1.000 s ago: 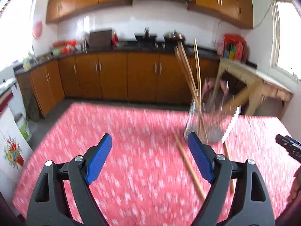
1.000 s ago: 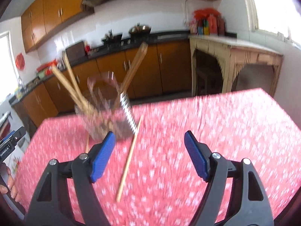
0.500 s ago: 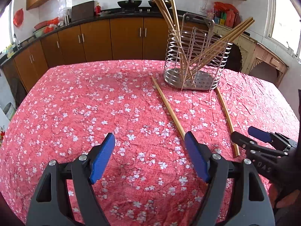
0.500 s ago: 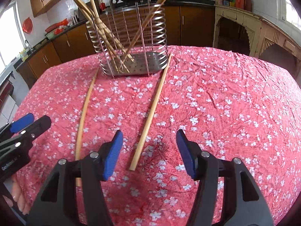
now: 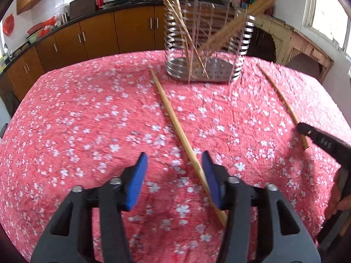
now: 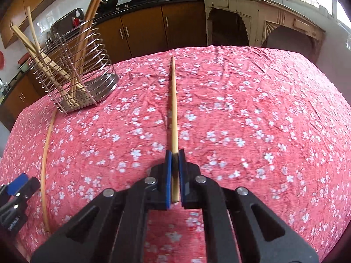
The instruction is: Organize utensils
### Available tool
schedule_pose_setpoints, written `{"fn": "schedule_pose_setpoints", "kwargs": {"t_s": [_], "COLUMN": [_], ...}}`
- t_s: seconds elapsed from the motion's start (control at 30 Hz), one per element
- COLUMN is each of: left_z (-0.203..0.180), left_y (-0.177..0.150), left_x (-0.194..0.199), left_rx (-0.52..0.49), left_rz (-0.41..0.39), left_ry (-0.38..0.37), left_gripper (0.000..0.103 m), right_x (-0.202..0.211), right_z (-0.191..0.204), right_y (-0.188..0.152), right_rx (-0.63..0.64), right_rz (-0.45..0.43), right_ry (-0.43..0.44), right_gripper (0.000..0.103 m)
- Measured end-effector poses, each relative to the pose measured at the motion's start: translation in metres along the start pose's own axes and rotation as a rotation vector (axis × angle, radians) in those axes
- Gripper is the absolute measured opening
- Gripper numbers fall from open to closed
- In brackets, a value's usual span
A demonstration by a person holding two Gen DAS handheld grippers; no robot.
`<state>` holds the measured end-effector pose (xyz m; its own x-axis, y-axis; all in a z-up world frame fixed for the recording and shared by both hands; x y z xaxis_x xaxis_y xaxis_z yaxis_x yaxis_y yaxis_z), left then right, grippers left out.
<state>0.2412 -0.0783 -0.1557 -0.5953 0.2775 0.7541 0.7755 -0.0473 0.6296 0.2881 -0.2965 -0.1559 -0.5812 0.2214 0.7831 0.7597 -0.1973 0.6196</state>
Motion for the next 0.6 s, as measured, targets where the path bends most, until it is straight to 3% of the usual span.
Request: {"fn": "schedule_pose_setpoints", "kwargs": {"t_s": [0.03,0.07,0.1,0.13,0.4,0.6], "left_z": [-0.001,-0.002,-0.001,0.001,0.067,0.092], "left_y": [-0.001,0.000,0.001,0.002,0.035,0.033], "left_x": [-0.003,-0.004,-0.006,-0.007,-0.016,-0.003], "left_rx": [-0.004,-0.009,-0.017,-0.019,0.001,0.034], "left_rz": [0.003,0.000,0.008,0.012,0.015,-0.008], "left_ry": [0.002,0.011,0.028,0.035,0.103,0.056], "left_gripper": [0.040,0.031,0.013,0.011,0.007,0.008], "right_x": [0.000,0.000,0.000,0.000,-0.006,-0.004], "right_z": [0.000,0.001,0.002,0.005,0.017,0.020], "right_y": [0.000,0.000,0.000,0.001,0.010,0.010], "right_rx": [0.001,0.004,0.011,0.020,0.031,0.055], "right_rz": [-0.001,-0.002,-0.004,-0.008,-0.016,-0.022], "right_ry": [0.003,0.007,0.016,0.023,0.053,0.055], "right_gripper": [0.007,0.007,0.007,0.007,0.007,0.009]}}
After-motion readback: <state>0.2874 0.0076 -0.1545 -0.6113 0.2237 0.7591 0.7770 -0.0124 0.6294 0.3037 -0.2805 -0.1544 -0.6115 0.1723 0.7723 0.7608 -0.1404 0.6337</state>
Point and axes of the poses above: each gripper's, at about its wrist camera, not at the fingertips, and x roughly against the way its jaws point, z to its left, y to its top, the point moved 6 cm from there along -x, roughly the way its jaws point, and after that the axes turned 13 degrees about -y, right-handed, at the moved point
